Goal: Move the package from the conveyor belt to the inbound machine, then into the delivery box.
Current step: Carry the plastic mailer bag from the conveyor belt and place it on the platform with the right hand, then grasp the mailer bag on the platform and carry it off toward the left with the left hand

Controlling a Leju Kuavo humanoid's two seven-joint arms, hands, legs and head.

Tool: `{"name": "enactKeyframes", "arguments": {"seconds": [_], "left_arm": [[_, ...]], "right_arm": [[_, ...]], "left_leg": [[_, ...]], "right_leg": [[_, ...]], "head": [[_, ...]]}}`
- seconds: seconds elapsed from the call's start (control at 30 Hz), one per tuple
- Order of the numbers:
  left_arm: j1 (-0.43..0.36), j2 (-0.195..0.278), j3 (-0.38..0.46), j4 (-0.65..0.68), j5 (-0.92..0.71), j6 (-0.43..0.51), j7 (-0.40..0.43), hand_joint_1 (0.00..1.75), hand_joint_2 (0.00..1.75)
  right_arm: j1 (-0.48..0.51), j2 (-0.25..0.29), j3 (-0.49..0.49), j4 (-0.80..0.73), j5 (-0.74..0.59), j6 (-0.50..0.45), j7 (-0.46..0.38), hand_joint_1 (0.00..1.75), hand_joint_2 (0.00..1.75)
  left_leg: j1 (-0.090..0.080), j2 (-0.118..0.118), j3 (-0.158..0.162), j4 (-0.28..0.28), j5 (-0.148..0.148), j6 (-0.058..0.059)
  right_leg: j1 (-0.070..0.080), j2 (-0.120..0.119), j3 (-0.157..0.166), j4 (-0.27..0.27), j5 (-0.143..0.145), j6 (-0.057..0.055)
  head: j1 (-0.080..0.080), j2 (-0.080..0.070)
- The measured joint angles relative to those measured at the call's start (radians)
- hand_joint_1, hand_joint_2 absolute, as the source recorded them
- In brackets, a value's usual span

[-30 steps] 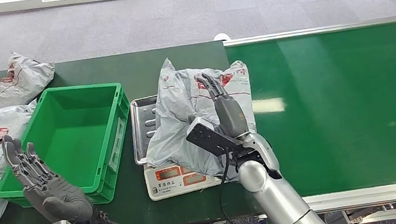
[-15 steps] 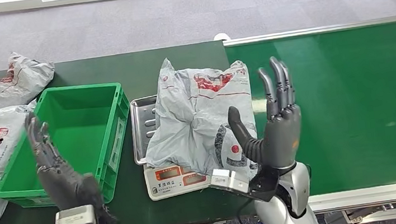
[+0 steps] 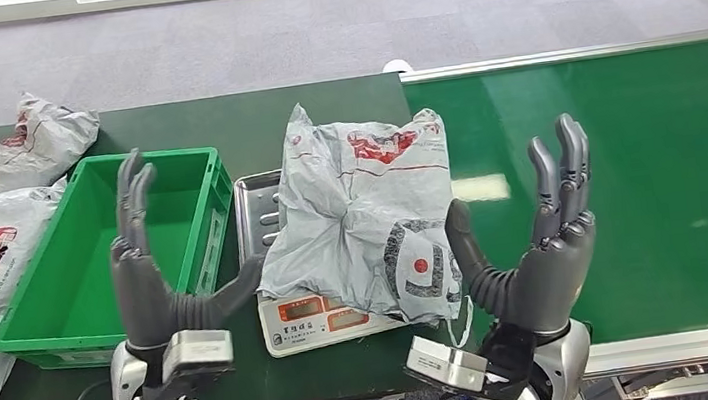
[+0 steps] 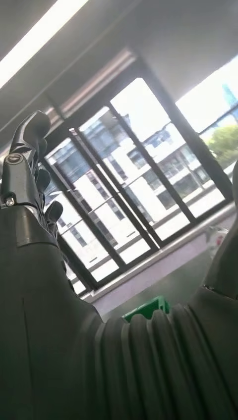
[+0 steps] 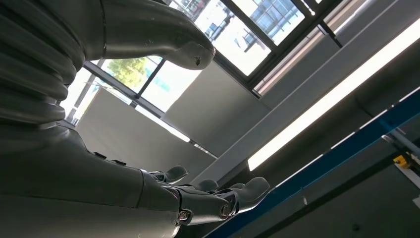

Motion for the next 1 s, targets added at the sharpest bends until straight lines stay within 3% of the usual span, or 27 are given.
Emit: {"name": "enactKeyframes", "arguments": {"seconds": [0.23, 0.43, 0.6, 0.77, 1.0], "left_arm": [[-0.281, 0.117, -0.093, 0.255, -0.014, -0.236, 0.087, 0.0, 1.75], [-0.534, 0.149, -0.233, 0.594, 0.003, -0.43, 0.071, 0.0, 1.75], [-0.709, 0.111, -0.358, 0.819, 0.008, -0.488, 0.084, 0.0, 1.75], [-0.837, 0.037, -0.462, 0.986, 0.005, -0.574, 0.115, 0.0, 1.75], [-0.884, -0.04, -0.569, 1.139, 0.008, -0.653, 0.095, 0.0, 1.75]], "right_arm": [[0.079, -0.054, -0.056, -0.019, -0.136, -0.009, -0.138, 0.0, 1.75], [0.093, -0.079, -0.083, -0.018, -0.13, -0.009, -0.127, 0.0, 1.75], [0.111, -0.081, -0.09, -0.018, -0.105, -0.009, -0.117, 0.0, 1.75], [0.113, -0.081, -0.099, -0.02, -0.102, -0.009, -0.122, 0.0, 1.75], [0.102, -0.081, -0.099, -0.019, -0.101, -0.009, -0.116, 0.0, 1.75]], "left_leg": [[0.0, 0.001, 0.0, 0.0, 0.002, 0.0], [0.0, 0.001, -0.001, 0.0, 0.004, -0.001], [0.0, 0.001, -0.002, 0.001, 0.004, -0.001], [0.0, 0.001, -0.004, 0.001, 0.004, -0.001], [-0.001, 0.001, -0.005, 0.001, 0.004, -0.001]], "right_leg": [[0.0, 0.0, -0.001, 0.0, 0.002, -0.001], [0.0, 0.001, -0.002, 0.0, 0.004, -0.001], [0.0, 0.002, -0.003, 0.0, 0.005, -0.001], [0.0, 0.002, -0.004, 0.0, 0.005, 0.0], [0.0, 0.002, -0.004, 0.0, 0.005, 0.0]], "head": [[0.0, 0.0], [0.0, 0.0], [0.0, 0.0], [0.0, 0.0], [0.0, 0.0]]}}
